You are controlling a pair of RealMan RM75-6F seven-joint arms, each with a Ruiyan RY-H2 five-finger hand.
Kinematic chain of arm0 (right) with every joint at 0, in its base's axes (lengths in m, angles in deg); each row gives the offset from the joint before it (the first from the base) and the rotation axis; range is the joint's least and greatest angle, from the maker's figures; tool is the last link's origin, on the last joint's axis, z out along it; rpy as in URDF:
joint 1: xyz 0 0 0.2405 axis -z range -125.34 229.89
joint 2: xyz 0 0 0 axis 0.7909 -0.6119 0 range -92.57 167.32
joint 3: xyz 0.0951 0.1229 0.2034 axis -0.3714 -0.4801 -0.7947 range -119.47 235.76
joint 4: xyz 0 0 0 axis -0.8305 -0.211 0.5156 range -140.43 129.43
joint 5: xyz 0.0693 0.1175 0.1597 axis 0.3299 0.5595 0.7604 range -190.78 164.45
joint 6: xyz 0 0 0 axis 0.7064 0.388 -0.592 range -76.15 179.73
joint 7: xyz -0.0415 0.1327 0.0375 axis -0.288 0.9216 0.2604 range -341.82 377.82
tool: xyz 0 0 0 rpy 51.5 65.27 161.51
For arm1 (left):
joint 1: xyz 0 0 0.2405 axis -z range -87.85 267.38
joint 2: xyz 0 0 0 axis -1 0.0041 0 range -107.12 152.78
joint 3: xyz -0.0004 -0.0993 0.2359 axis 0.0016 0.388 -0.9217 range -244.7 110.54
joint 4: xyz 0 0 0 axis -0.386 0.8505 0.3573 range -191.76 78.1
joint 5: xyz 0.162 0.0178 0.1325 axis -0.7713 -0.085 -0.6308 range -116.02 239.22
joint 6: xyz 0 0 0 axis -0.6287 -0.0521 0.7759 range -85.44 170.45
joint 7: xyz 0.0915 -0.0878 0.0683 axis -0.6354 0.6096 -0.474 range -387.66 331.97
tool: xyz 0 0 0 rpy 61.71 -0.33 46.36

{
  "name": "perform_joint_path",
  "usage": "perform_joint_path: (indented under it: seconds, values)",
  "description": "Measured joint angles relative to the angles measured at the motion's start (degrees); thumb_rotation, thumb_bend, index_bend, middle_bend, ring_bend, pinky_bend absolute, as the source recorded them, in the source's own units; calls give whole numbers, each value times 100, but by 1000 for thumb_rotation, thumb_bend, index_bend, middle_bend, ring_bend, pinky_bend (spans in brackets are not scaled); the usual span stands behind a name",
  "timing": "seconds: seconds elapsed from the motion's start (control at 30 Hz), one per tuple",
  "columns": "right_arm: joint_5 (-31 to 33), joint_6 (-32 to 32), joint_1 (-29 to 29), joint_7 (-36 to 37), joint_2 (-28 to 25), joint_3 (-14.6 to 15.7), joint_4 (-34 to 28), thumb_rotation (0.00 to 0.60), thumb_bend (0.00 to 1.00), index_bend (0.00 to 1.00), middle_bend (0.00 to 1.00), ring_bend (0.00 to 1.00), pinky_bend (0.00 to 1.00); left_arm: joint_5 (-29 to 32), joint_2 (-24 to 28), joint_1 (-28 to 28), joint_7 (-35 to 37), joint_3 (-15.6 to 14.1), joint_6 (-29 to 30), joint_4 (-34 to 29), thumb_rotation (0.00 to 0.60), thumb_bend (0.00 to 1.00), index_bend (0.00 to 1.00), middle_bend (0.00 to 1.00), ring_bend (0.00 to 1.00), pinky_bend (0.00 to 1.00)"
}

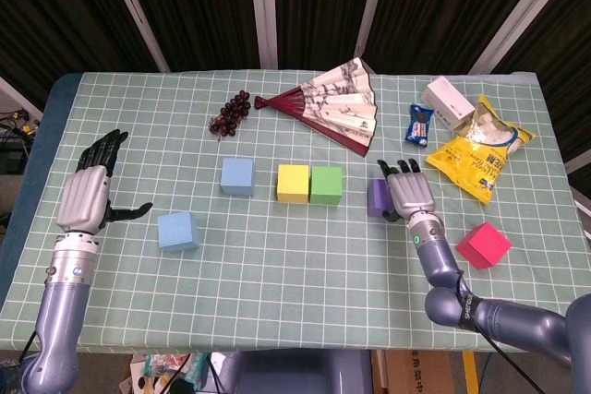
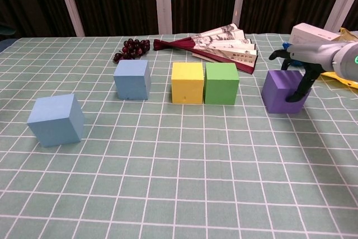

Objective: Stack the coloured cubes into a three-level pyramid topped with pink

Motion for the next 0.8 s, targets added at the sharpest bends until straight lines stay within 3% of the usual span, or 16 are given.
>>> perform_joint_path:
  seconds: [0.8]
  values:
    - [-156, 16, -64, 105, 130, -236, 121, 600, 235, 0, 400, 204, 0, 33, -29, 15, -13, 9, 6, 37, 600, 110, 0, 0, 0, 0]
